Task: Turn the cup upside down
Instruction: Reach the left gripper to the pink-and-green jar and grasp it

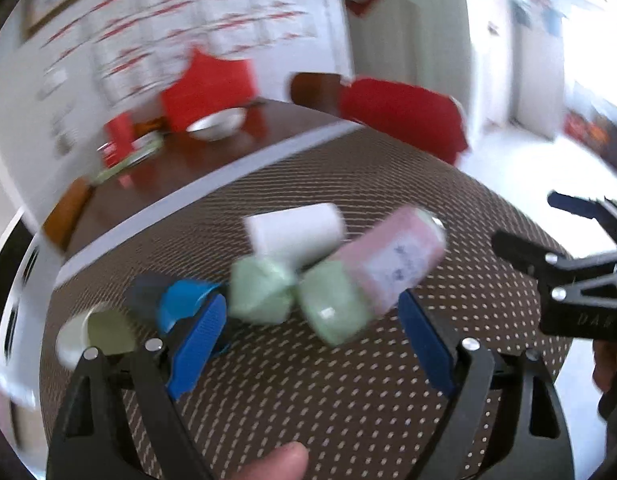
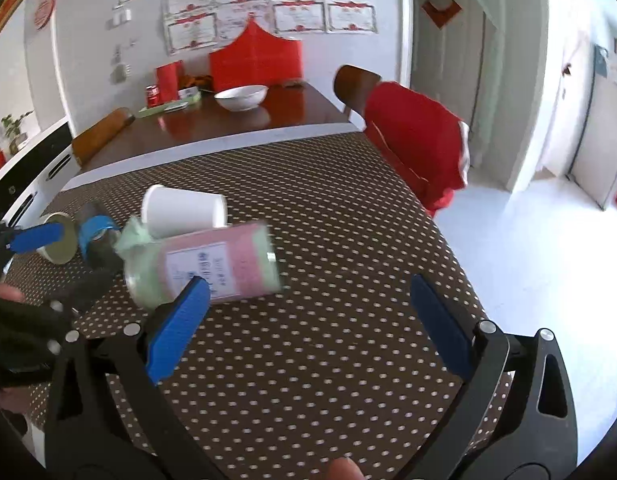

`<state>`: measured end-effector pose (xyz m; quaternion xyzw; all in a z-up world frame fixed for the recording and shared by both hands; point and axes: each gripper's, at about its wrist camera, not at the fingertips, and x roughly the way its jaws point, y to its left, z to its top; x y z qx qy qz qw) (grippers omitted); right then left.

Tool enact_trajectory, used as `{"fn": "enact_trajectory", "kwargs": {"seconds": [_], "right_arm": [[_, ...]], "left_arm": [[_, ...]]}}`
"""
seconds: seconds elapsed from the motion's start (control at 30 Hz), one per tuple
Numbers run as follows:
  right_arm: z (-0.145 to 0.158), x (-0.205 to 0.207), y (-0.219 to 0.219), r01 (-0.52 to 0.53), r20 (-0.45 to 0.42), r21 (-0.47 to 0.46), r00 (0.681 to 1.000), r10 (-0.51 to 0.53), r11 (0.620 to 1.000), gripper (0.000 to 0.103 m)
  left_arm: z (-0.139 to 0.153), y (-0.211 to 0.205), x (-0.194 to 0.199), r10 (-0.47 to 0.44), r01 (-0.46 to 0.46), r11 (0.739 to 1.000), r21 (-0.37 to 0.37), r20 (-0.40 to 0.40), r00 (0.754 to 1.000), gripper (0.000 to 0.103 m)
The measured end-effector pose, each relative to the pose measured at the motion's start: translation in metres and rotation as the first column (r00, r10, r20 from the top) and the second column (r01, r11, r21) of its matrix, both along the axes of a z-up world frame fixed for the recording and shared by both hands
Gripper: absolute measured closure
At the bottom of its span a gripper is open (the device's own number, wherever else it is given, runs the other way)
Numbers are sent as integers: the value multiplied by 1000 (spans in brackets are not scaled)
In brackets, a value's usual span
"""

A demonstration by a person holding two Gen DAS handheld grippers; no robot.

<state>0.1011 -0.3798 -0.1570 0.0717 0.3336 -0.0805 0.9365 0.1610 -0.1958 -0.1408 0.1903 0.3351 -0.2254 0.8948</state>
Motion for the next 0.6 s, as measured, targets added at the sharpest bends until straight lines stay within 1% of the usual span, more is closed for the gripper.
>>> {"fn": "enact_trajectory", "kwargs": {"seconds": [0.07,0.1,0.2,0.3,0.4,0.5,0.53,0.57,0.6], "right_arm": [[-4,0,-10,22,-3,20,1000,-22,1000,5],[-5,0,-13,28,-3,26,1000,-28,999,5],[-8,2,-20,40,-6,40,999,-39,998,5],[-10,4,-25,44,-8,42,999,-43,998,5],[-12,6,-29,49,-11,43,999,-48,998,5],[-14,7,-34,57,-16,47,998,-56,997,5],[-15,8,-35,60,-17,51,998,-59,997,5],[-15,9,-35,62,-17,54,998,-61,997,5],[-15,9,-35,63,-17,56,998,-62,996,5]], "left_arm": [[-10,-20,11,-96,97,995,36,-39,995,17],[-15,-28,17,-121,124,991,59,-55,991,17],[-30,-47,34,-173,184,977,105,-106,979,17],[-38,-56,43,-210,231,964,129,-157,965,17],[-46,-65,55,-215,245,957,154,-189,958,17],[-48,-66,66,-192,229,965,125,-253,948,17],[-50,-66,69,-181,220,969,109,-288,940,18],[-52,-65,67,-178,219,970,105,-306,935,22],[-54,-66,65,-182,227,968,104,-324,928,24]]}}
